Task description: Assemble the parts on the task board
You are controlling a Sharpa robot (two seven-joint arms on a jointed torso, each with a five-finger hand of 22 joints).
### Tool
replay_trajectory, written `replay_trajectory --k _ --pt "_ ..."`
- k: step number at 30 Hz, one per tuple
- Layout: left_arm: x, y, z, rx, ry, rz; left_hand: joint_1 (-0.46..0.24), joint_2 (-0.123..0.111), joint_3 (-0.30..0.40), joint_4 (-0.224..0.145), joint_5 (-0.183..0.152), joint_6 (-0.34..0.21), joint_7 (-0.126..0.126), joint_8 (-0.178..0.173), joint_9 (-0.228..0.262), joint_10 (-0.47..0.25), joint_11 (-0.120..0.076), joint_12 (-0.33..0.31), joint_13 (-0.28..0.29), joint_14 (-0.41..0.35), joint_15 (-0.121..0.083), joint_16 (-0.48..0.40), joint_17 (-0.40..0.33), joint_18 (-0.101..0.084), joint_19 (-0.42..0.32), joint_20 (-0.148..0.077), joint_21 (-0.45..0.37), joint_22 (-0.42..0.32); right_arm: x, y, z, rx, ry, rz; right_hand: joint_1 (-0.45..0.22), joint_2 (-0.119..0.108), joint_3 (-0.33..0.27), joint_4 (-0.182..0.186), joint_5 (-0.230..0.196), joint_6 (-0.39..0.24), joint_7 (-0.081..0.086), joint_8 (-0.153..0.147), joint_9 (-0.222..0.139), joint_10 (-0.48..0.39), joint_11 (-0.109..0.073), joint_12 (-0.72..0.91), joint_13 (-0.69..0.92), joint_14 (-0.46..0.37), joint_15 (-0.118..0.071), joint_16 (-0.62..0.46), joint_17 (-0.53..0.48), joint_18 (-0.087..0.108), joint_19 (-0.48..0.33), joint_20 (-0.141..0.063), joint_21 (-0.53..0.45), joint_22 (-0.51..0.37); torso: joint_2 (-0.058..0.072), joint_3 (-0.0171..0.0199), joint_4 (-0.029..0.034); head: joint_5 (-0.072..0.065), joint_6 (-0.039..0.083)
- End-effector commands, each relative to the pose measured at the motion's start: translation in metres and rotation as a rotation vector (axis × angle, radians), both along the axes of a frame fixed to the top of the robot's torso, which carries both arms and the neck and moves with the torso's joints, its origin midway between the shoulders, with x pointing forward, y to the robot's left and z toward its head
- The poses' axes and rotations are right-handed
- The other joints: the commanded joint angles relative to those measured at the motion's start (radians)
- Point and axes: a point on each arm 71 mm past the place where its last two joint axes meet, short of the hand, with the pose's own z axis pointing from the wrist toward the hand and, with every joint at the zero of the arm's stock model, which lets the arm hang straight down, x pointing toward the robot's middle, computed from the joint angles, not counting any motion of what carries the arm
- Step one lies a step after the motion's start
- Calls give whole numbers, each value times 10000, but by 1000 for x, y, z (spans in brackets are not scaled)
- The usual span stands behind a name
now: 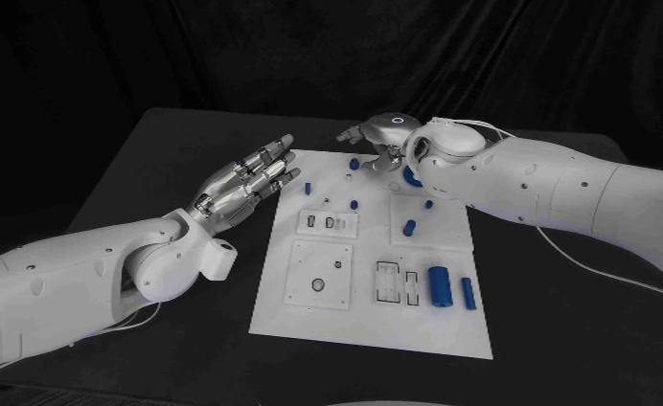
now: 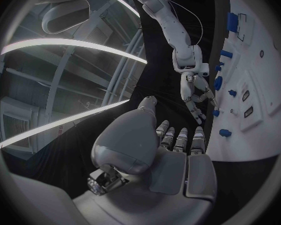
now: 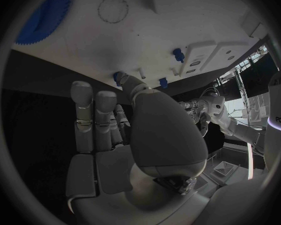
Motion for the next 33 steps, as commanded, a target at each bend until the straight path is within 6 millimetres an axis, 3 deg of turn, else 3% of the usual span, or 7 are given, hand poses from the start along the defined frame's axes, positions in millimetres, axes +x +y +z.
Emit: replay_trajectory --k 1,18,23,26,28,31,33 --pt "0 1 6 -560 -386 112 37 34 -7 -40 44 -60 29 8 -8 22 67 -34 -9 -4 -30 -66 -10 73 -6 19 -59 -14 -1 -7 6 578 -835 -259 -25 174 -195 12 -24 458 146 57 46 137 -36 270 46 -41 -12 55 59 70 -36 -14 -41 51 -1 -2 -8 28 26" --pt "0 7 6 -524 -378 221 33 28 -7 -53 46 -49 32 9 -6 22 71 -34 -9 -4 -23 -66 -10 75 -6 30 -59 -14 -39 -69 47 1166 -1244 -337 -363 399 -523 426 -507 2965 1152 493 228 2215 -68 1958 173 308 -62 471 533 -16 407 -68 207 687 -39 5 -54 -90 80" --pt "0 7 6 -531 -371 202 33 28 -7 -53 46 -49 32 9 -6 22 71 -34 -9 -4 -23 -66 -10 75 -6 30 -59 -14 -44 -89 45 810 -813 -810 -366 255 -610 523 -599 3235 1082 429 167 4017 -490 3954 1209 216 -183 314 316 23 296 -149 -26 584 -47 4 -172 -7 119" --pt "1 7 5 -524 -359 195 33 28 -7 -53 46 -49 32 9 -6 22 71 -34 -9 -4 -23 -66 -10 75 -6 30 -59 -14 -44 -100 41 459 -427 -1300 -747 190 -1042 775 -820 3616 922 404 170 4040 -751 9067 5906 141 -274 232 263 19 171 -279 -346 429 -54 0 -220 32 116" --pt "1 7 5 -519 -351 189 33 28 -7 -53 46 -49 32 9 -6 22 71 -34 -9 -4 -23 -66 -10 75 -6 30 -59 -14 -43 -106 38 258 -217 -1612 -1253 209 -1409 1192 -891 3936 896 364 243 7112 -746 14338 13378 1099 -310 2804 4514 -185 754 -264 573 1642 -63 2 -265 64 124" --pt "1 7 5 -517 -342 178 33 27 -3 -66 53 -51 31 9 -6 22 70 -34 -9 -4 -11 -66 -10 76 -6 37 -59 -14 -43 -113 33 -55 17 -1980 -1672 123 -1642 1595 -864 4194 700 428 411 8535 -913 15038 15068 2079 -358 4778 8296 -498 1510 -368 2036 3292 -71 1 -296 79 141" --pt "1 7 5 -518 -339 172 33 27 -3 -66 53 -51 31 9 -6 22 70 -34 -9 -4 -11 -66 -10 76 -6 37 -59 -14 -42 -116 31 -204 120 -2134 -1923 65 -1712 1887 -814 4281 668 456 509 8535 -931 15038 15068 2086 -402 4789 8319 -631 1753 -377 2531 3855 -71 6 -311 87 143"
